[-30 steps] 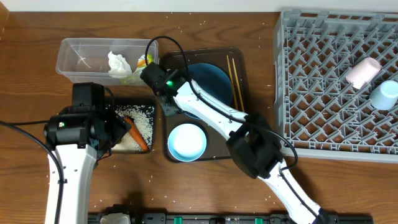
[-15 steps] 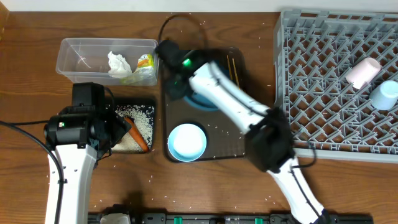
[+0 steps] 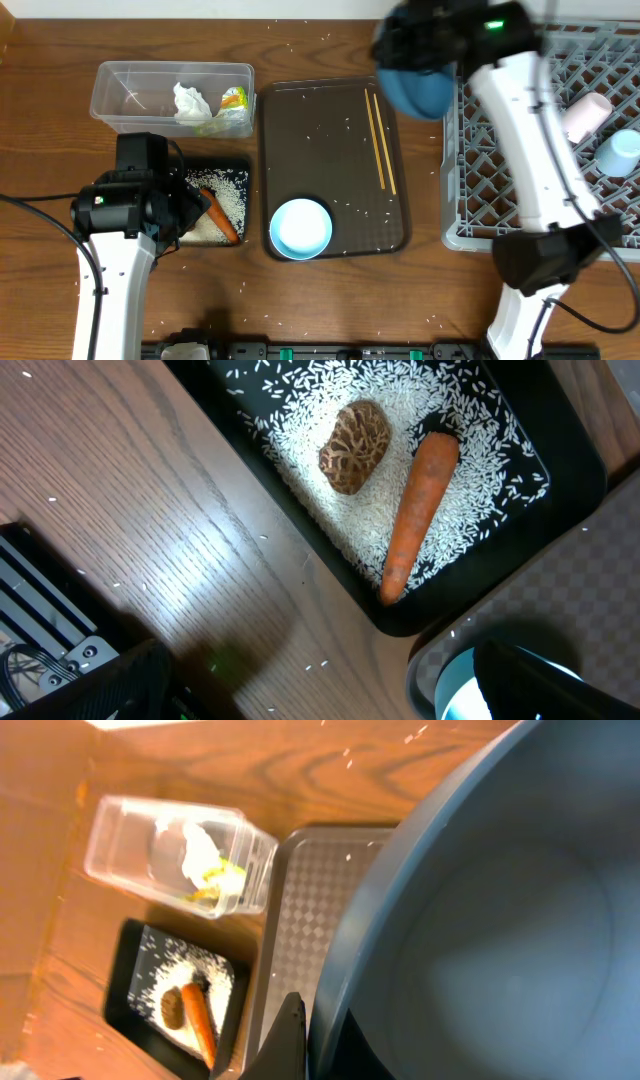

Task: Sort waste into correct bins and load items into the dishwasher rack
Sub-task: 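Lift the blue plate with the right gripper toward the dish rack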

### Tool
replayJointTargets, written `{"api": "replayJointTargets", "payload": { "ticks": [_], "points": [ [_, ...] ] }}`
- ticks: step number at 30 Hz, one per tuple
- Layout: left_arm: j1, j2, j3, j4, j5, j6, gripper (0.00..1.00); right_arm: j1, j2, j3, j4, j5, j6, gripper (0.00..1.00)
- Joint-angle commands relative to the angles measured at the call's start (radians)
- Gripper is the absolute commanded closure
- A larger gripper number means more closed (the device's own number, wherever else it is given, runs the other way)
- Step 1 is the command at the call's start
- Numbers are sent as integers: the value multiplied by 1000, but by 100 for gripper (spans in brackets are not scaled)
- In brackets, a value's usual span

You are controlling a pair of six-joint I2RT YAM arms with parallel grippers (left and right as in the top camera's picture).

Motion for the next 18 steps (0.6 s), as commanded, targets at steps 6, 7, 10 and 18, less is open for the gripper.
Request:
{"api": "replayJointTargets", "payload": {
  "ticks": [6, 7, 10, 18],
  "points": [
    [3, 2, 0, -3, -20, 17, 2, -290, -8, 10, -37, -313, -102, 99],
    [3, 2, 0, -3, -20, 17, 2, -322, -6, 10, -39, -332, -117, 99],
    [3, 2, 0, -3, -20, 17, 2, -407, -5, 10, -38, -346, -143, 99],
    [3, 2, 0, -3, -20, 17, 2, -540, 6, -36, -68, -374, -271, 99]
  ]
}}
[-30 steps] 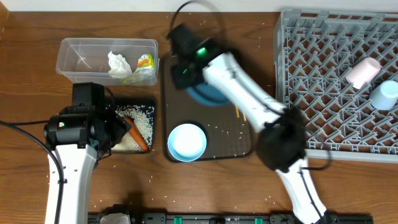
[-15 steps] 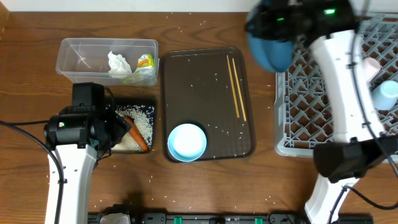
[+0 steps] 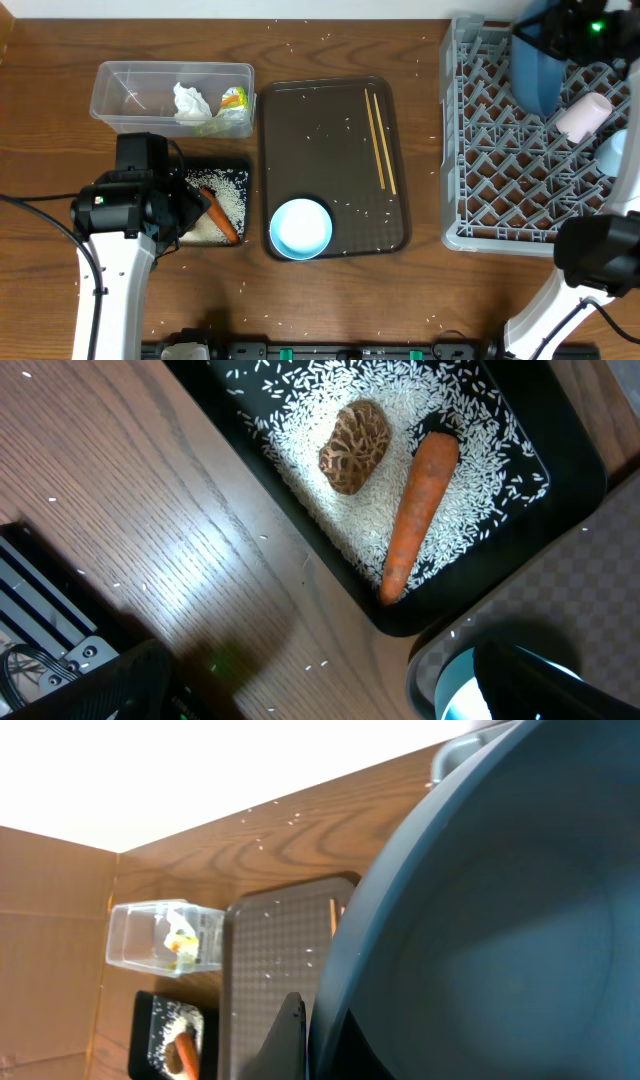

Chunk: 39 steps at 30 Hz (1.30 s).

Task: Sort waste into correct bins and load items into the dishwasher rack
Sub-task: 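Lift the blue plate with the right gripper toward the dish rack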

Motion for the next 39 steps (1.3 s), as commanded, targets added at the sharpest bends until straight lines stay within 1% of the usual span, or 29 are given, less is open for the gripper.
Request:
{"api": "replayJointTargets", "payload": {
  "ticks": [1, 5, 8, 11, 16, 24, 29, 35, 39],
  "points": [
    [3, 2, 0, -3, -19, 17, 2, -14, 14, -43, 9, -63, -109, 99],
    [3, 2, 0, -3, -19, 17, 2, -21, 27, -121, 91, -115, -159, 99],
    [3, 2, 0, -3, -19, 17, 2, -21, 35, -200, 240, -239, -164, 99],
    [3, 2, 0, -3, -19, 17, 2, -21, 37, -248, 334, -296, -155, 99],
    [3, 2, 0, -3, -19, 17, 2, -26, 37, -323, 455, -296, -100, 99],
    [3, 2, 0, -3, -19, 17, 2, -66, 37, -359, 482, -292, -100, 99],
    [3, 2, 0, -3, -19, 17, 2, -104, 37, -359, 481, -297, -66, 99],
    [3, 2, 0, -3, -19, 17, 2, -119, 37, -359, 511, -427, -57, 99],
    [3, 2, 0, -3, -19, 17, 2, -113, 38, -359, 535, -442, -6, 99]
  ]
}}
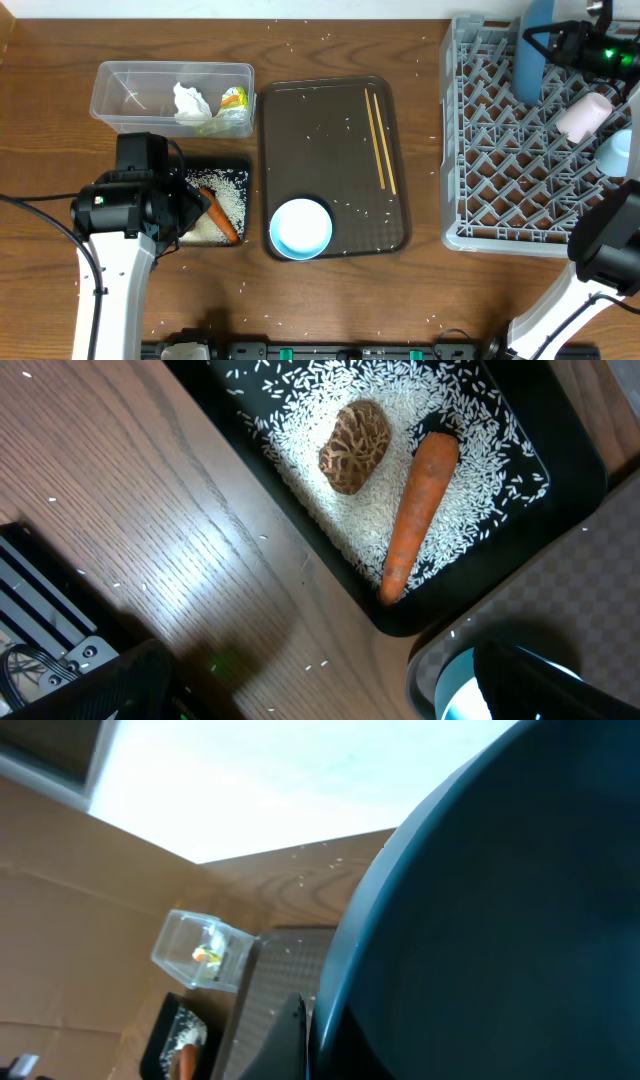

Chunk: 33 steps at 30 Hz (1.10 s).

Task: Sort waste into correct bins and load items into the dishwasher rack
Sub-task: 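Lift the blue plate with the right gripper toward the dish rack, then lower the blue plate into the rack and open the right gripper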

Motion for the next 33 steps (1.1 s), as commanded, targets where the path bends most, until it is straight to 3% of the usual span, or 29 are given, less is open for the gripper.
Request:
{"api": "replayJointTargets", "payload": {
  "ticks": [1, 16, 26, 33],
  "points": [
    [3, 2, 0, -3, -20, 17, 2, 11, -5, -7, 12, -82, 43, 98],
    [3, 2, 0, -3, -20, 17, 2, 15, 16, -7, -6, -91, 44, 99],
    [3, 2, 0, -3, -20, 17, 2, 4, 40, 0, -128, 235, -21, 99],
    [3, 2, 0, -3, -19, 17, 2, -39, 40, 3, -142, 248, -17, 99]
  ]
}}
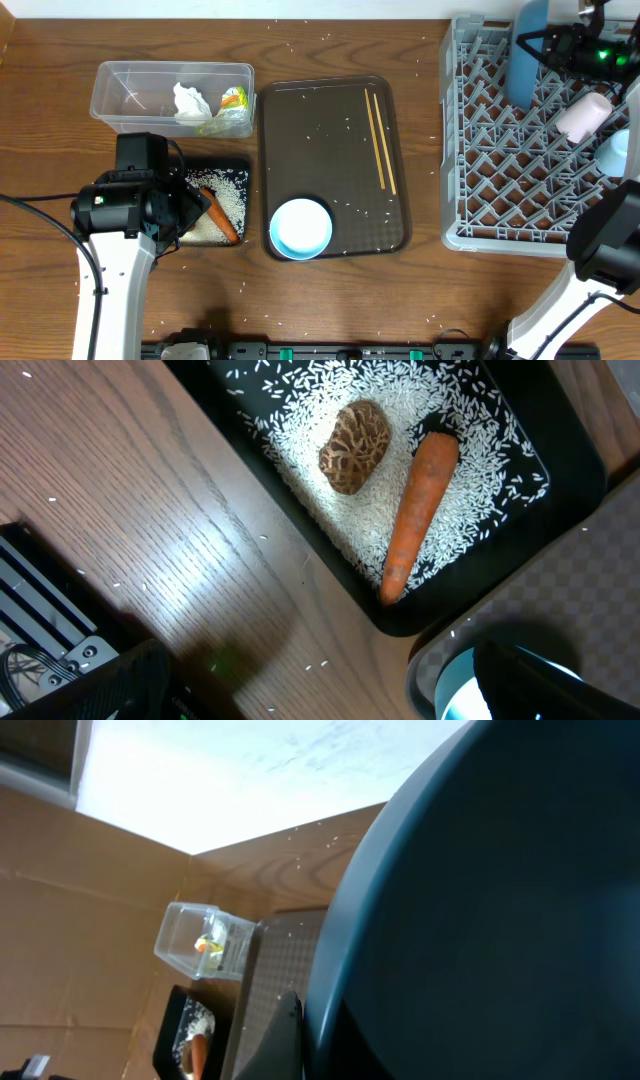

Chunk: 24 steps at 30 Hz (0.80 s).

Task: Sort waste into correct bins and load items into the dishwasher rack
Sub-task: 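Lower the blue plate into the rack and open the right gripper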

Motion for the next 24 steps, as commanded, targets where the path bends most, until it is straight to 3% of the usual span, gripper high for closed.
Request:
{"api": "replayJointTargets", "payload": {
  "ticks": [1, 8, 13, 15, 18, 19, 22, 23, 24],
  "points": [
    [3, 2, 0, -3, -19, 17, 2, -51, 31, -17, -28, 199, 2, 99],
    [3, 2, 0, -3, -19, 17, 2, -75, 31, 47, -150, 412, 2, 99],
    [3, 2, 0, -3, -19, 17, 2, -75, 31, 174, -293, 607, -4, 91],
    [3, 2, 0, -3, -19, 17, 2, -75, 31, 221, -336, 651, -4, 82],
    [3, 2, 0, -3, -19, 17, 2, -74, 31, 282, -396, 684, -4, 81],
    [3, 2, 0, -3, -19, 17, 2, -73, 31, 300, -415, 689, -4, 76],
    [3, 2, 0, -3, -19, 17, 2, -67, 31, 335, -454, 692, -4, 41],
    [3, 2, 0, -3, -19, 17, 2, -66, 31, 341, -459, 692, -4, 34],
    [3, 2, 0, -3, -19, 17, 2, -63, 31, 346, -463, 692, -2, 33]
  ]
}}
